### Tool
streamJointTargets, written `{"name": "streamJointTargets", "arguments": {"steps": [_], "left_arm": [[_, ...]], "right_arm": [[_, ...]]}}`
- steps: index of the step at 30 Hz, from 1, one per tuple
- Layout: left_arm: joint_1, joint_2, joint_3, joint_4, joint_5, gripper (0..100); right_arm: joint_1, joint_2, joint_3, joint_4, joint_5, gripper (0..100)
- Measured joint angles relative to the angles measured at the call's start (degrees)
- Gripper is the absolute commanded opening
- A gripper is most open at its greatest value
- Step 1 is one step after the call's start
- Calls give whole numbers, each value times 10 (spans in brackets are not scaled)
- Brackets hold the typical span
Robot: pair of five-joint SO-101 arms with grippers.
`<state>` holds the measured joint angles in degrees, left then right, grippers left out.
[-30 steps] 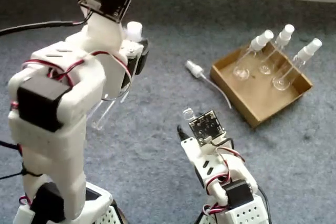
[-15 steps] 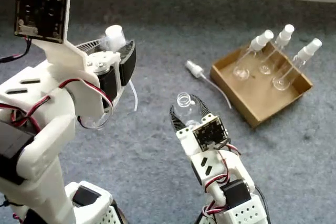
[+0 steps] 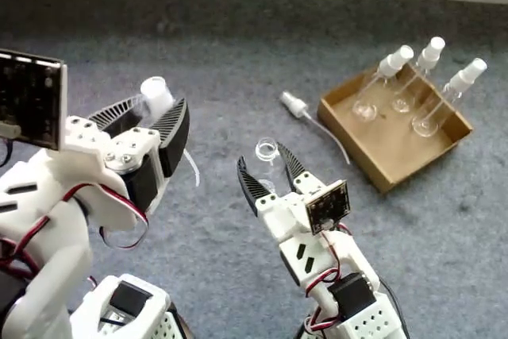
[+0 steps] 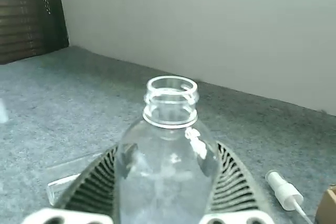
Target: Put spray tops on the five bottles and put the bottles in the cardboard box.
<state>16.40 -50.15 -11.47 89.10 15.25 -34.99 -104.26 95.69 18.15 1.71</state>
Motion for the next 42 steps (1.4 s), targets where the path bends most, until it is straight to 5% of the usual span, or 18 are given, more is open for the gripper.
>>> {"name": "streamJointTargets", "arguments": {"steps": [12, 17, 23, 42], "left_arm": [[2, -100, 270, -385, 0, 5], [41, -112, 319, -474, 0, 5], [119, -105, 330, -498, 0, 5], [120, -108, 335, -411, 0, 5]], "right_arm": [[-3, 0, 0, 22, 0, 31], [-4, 0, 0, 30, 0, 31], [-4, 0, 0, 48, 0, 31], [-4, 0, 0, 53, 0, 31]]}}
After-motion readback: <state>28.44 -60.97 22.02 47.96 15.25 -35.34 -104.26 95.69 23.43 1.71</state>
